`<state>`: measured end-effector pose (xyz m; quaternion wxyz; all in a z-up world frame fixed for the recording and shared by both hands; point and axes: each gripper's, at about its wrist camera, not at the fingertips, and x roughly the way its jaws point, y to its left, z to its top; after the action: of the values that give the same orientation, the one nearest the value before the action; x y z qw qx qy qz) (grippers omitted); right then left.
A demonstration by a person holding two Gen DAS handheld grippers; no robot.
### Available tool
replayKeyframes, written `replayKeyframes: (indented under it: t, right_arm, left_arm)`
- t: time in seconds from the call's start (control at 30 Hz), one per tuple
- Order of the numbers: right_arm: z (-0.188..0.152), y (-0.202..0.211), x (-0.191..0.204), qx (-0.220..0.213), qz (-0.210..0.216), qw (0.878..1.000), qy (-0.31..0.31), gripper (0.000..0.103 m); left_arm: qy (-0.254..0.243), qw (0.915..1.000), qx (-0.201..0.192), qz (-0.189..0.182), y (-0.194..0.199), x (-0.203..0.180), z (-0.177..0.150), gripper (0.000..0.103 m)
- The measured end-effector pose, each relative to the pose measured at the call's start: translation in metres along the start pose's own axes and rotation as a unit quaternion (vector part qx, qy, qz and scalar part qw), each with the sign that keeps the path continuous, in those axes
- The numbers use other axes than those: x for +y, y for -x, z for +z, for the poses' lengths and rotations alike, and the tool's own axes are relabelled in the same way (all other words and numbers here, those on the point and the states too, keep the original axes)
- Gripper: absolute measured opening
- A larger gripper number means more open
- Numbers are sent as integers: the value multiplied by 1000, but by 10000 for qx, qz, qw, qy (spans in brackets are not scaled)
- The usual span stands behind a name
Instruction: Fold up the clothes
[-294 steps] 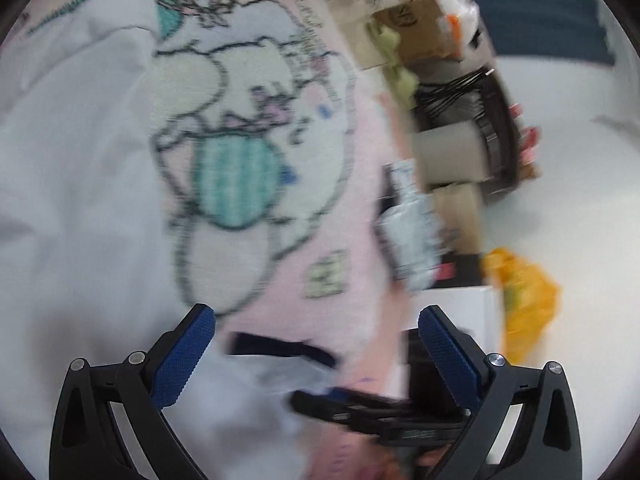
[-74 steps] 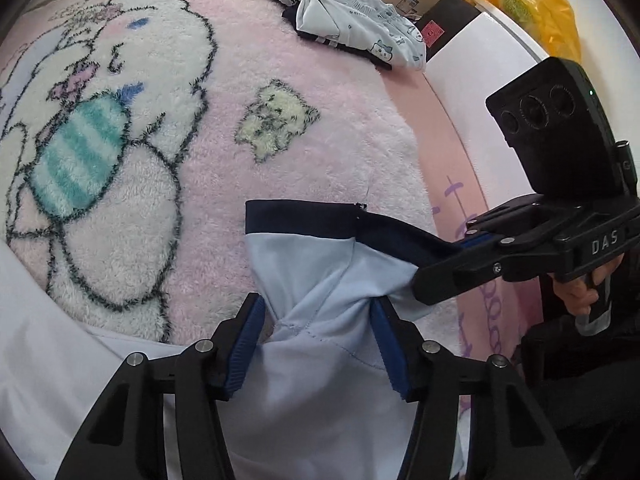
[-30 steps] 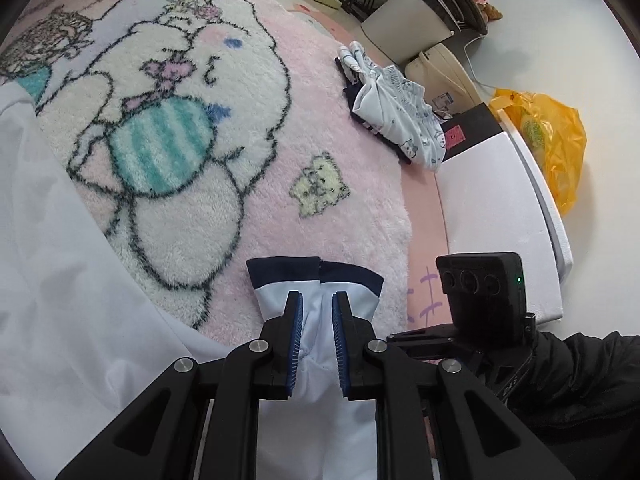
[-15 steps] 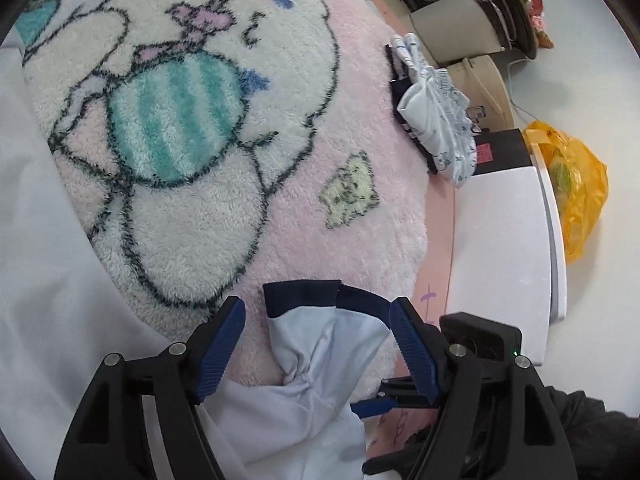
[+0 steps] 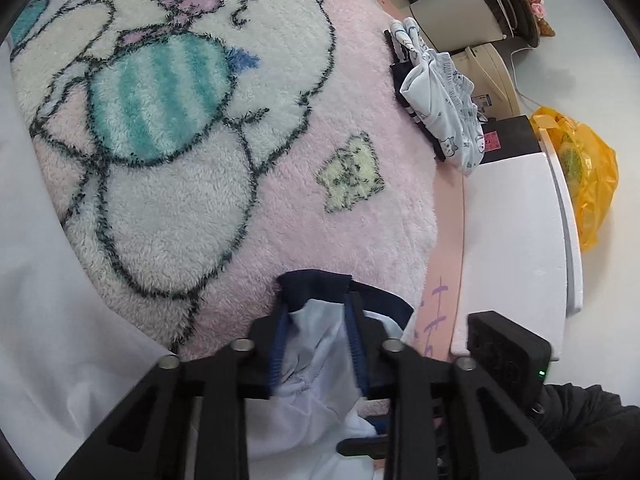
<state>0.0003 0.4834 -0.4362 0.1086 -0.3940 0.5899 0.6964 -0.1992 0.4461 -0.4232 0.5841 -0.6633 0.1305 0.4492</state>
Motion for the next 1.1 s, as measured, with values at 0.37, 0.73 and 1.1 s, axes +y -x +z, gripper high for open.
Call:
replayKeyframes:
  t: [0.37, 0.73, 1.1]
  right_arm:
    - [-31, 3, 106, -147, -2214, 9249, 3089, 7]
    - [-75, -2, 151, -194, -3438, 8090, 4764, 6]
    - [-127, -27, 190, -225, -4260, 6480, 6310, 6]
  left_arm:
    - [-211, 9992, -158, -285, 11, -5, 2, 8]
    - [-320, 9972, -580, -334, 54, -11, -10, 5]
    - [-161, 9929, -1093, -439, 107, 7, -38, 4]
